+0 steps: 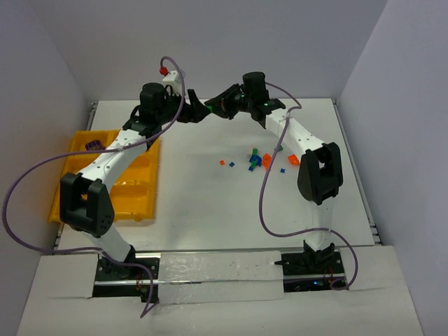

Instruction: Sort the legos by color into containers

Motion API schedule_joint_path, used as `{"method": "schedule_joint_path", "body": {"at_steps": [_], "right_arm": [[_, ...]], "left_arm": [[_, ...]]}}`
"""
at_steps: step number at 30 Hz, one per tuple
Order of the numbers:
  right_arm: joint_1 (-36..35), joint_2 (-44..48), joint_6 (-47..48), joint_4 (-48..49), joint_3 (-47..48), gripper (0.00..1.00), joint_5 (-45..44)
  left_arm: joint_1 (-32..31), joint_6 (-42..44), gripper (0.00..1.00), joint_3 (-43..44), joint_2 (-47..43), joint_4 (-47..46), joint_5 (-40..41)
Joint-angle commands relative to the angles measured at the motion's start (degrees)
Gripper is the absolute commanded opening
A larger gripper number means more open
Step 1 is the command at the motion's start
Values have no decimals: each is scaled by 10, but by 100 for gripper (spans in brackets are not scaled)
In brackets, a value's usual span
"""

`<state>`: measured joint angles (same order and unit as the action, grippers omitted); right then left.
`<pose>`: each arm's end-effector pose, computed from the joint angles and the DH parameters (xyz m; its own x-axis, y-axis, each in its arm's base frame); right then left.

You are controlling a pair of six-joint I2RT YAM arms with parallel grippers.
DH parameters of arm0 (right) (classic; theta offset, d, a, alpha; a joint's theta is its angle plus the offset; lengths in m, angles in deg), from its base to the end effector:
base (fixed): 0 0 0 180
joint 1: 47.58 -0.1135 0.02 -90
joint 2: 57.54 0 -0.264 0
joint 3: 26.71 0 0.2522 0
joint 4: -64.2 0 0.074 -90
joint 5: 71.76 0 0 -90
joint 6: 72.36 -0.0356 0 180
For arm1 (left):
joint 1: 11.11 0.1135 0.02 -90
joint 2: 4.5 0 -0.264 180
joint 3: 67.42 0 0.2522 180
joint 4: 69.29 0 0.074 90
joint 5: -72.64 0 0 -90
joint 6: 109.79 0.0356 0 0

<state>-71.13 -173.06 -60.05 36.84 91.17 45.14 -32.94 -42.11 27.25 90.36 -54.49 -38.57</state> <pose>0.4350 0.2072 0.3174 -0.7980 0.6027 -0.0064 0.2224 0.3043 0.9262 0.3648 -0.1600 0.3480 -0.4770 -0.1903 -0.8581 0.5296 0.7169 -0.4534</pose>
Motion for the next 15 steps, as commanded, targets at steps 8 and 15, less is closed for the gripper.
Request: {"method": "schedule_joint_path", "body": {"at_steps": [8,15], "right_arm": [[0,34,-21,55,-5,0,31],[-1,36,-24,53,-10,0,33]], "left_arm": [[-14,-3,73,59,36,-26,7],[-15,2,64,79,56,-17,36]]}}
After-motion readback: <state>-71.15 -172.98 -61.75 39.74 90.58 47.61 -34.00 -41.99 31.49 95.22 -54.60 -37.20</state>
